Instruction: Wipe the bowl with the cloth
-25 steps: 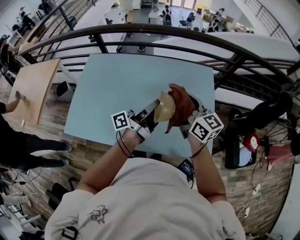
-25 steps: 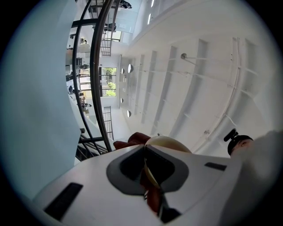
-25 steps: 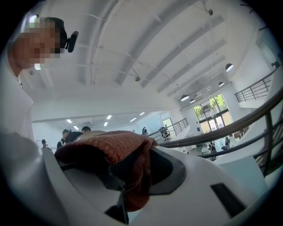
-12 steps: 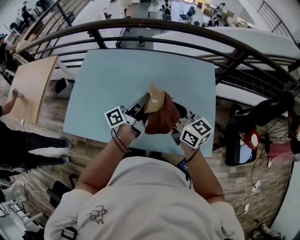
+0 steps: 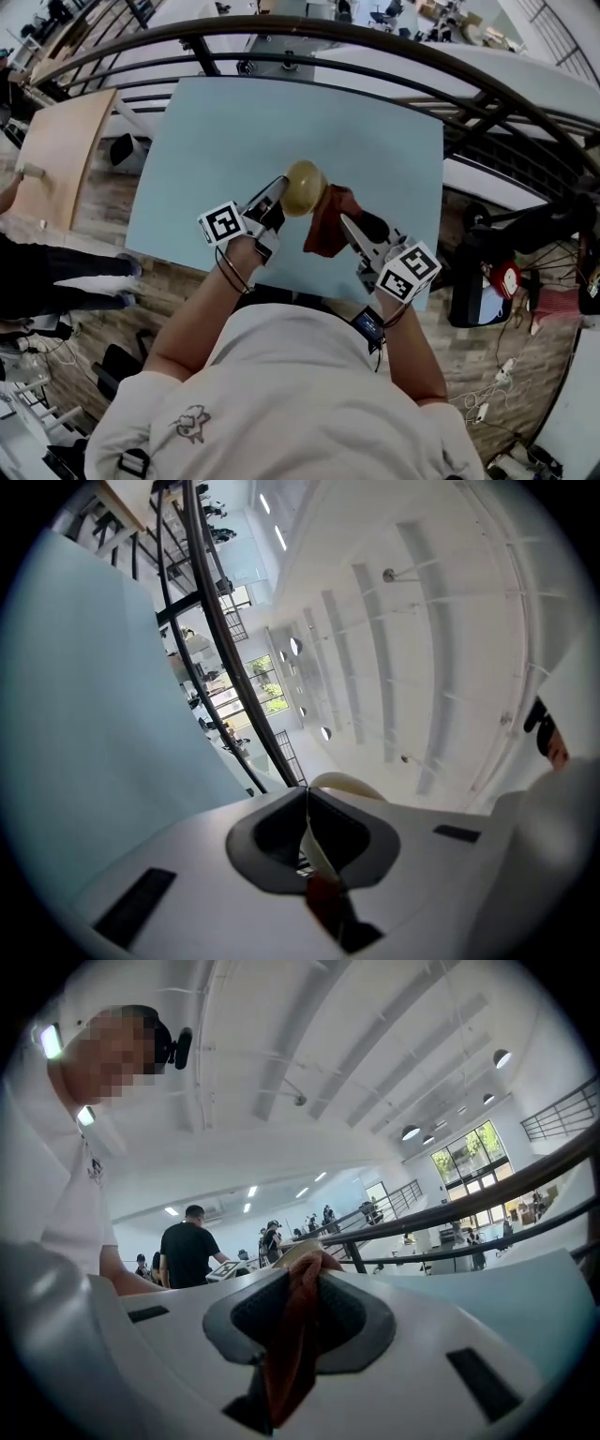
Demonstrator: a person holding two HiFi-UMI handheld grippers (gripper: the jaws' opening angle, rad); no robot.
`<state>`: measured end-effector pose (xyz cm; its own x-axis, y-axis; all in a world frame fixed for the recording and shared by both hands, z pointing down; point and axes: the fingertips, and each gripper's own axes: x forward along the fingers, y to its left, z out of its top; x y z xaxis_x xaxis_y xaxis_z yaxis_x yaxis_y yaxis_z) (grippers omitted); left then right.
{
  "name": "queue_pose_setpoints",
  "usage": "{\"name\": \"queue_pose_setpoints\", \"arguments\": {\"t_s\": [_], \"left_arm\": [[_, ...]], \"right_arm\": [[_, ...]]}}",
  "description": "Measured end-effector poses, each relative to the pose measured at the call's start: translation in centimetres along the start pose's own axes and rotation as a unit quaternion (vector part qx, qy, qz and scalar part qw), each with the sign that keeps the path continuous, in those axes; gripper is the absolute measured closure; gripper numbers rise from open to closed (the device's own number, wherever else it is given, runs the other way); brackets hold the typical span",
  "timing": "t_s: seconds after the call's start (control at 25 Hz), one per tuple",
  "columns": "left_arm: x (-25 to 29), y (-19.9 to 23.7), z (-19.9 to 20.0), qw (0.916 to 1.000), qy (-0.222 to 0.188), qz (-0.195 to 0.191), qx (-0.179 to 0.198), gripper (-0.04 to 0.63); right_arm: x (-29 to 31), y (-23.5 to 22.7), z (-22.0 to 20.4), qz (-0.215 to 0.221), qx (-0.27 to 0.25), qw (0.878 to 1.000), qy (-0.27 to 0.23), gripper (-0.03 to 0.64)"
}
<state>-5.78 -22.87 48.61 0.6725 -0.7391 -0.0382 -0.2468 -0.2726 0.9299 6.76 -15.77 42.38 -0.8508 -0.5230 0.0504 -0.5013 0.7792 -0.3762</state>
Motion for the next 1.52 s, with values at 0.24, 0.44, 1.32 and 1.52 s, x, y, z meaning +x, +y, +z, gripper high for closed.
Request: {"name": "queue_pose_setpoints", "arguments": {"t_s": [0.24, 0.44, 1.32, 1.52], "left_arm": [[-1.4, 3.2, 1.2, 0.9961, 0.031, 0.052, 0.063, 0.577], [-1.2, 6.1, 1.0, 0.9852, 0.076, 0.103, 0.113, 0.577], [0.4, 14.7, -1.7, 0.9234, 0.215, 0.169, 0.270, 0.577], [0.6, 17.1, -3.1, 0.9162, 0.224, 0.161, 0.290, 0.577]], "right_arm": [[0.3, -2.5, -2.0, -0.036, 0.019, 0.999, 0.012, 0.529], [0.4, -5.3, -4.0, -0.073, 0.028, 0.996, 0.033, 0.529], [3.5, -12.2, -12.5, -0.145, 0.067, 0.979, 0.128, 0.528], [3.4, -13.1, -15.1, -0.153, 0.082, 0.974, 0.143, 0.528]]}}
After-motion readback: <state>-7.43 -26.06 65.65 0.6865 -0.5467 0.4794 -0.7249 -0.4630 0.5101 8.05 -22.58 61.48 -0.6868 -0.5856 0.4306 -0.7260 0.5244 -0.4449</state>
